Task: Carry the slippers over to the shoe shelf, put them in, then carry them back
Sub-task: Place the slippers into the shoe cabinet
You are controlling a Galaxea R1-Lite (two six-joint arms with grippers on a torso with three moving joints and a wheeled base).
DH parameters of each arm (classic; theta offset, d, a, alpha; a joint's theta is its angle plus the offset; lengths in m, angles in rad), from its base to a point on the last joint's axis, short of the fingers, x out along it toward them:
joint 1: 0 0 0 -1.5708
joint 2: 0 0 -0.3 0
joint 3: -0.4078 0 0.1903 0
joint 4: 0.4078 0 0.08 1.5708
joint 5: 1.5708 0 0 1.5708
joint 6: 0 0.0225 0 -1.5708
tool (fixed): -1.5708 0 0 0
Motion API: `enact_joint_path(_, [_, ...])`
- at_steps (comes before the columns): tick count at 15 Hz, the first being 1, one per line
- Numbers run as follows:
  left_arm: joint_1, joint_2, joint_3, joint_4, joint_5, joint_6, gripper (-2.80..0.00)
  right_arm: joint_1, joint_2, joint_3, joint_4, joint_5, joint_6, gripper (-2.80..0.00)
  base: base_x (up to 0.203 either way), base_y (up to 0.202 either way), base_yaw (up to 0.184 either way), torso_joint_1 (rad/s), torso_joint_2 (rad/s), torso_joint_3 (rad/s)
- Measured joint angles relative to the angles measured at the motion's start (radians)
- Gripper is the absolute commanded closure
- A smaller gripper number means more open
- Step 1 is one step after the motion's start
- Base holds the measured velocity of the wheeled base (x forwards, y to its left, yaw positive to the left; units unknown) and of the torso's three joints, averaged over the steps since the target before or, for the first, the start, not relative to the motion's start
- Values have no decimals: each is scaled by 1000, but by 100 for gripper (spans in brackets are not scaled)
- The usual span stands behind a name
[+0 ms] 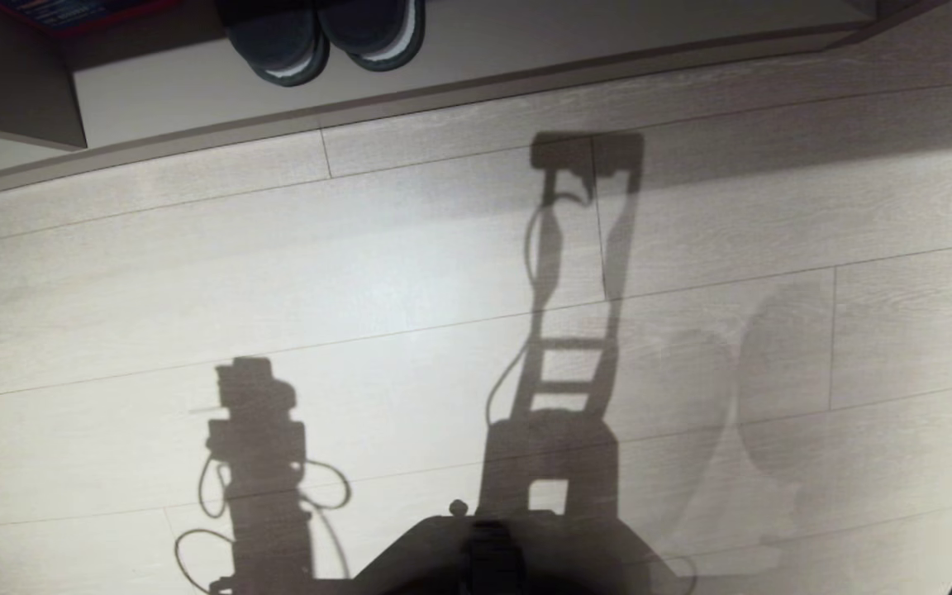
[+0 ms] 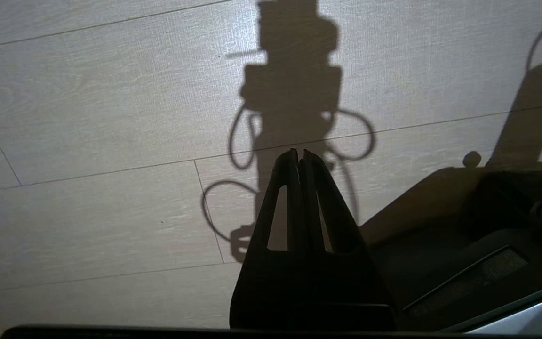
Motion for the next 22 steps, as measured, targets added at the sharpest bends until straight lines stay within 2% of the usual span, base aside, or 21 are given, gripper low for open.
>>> enact_joint_path(5, [0,0,0,0,-1,1,0,11,434,-239,-215,35,-18,0,0,0,0,0,0,0])
enact_joint_path(9, [0,0,0,0,0,1,0,15,793,-465,-398,133,-91,0,0,0,0,0,0,0])
enact_joint_path(13, [0,0,0,0,0,2,0,31,1086,-606,-657,182,-143,0,0,0,0,0,0,0])
enact_joint_path(15, [0,0,0,0,0,2,0,51,1205,-714,-744,202,-151,0,0,0,0,0,0,0])
enact_joint_path(17, [0,0,0,0,0,3,0,70,1301,-850,-771,211,-154,0,0,0,0,0,0,0])
enact_joint_path(22, [0,0,0,0,-1,3,0,83,1468,-1167,-743,215,-168,0,0,0,0,0,0,0])
